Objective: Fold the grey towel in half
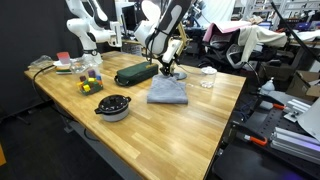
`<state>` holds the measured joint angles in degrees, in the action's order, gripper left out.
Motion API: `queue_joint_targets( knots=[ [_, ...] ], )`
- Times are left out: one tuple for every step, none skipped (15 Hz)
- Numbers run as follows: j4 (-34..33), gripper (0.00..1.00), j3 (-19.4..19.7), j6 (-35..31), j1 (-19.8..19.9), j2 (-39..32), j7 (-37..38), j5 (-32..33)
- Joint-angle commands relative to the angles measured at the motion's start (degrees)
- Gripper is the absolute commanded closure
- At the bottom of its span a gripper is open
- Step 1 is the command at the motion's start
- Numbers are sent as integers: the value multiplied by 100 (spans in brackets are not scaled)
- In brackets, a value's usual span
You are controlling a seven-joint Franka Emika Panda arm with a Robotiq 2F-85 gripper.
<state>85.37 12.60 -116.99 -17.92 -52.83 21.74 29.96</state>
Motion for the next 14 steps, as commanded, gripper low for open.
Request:
queue_joint_targets(
  knots=[
    [-21, 0, -121, 54, 29, 16, 38, 58],
    [2, 0, -158, 74, -4, 44, 48, 57],
    [29, 0, -173, 89, -25, 74, 56, 59],
    [51, 0, -175, 94, -30, 94, 57, 61],
    [67, 0, -174, 94, -20, 106, 57, 61],
    [77, 0, -173, 94, -8, 114, 57, 61],
    [83, 0, -173, 94, -4, 117, 57, 60],
    [84, 0, -173, 94, -4, 118, 57, 60],
    [85, 0, -173, 94, -4, 118, 57, 61],
    [86, 0, -173, 94, -5, 118, 57, 61],
    [86, 0, -173, 94, -5, 118, 57, 61],
    [86, 0, -173, 94, -5, 118, 57, 61],
    [86, 0, -173, 94, -5, 118, 57, 61],
    [86, 0, -173, 94, -5, 118, 57, 61]
  ],
)
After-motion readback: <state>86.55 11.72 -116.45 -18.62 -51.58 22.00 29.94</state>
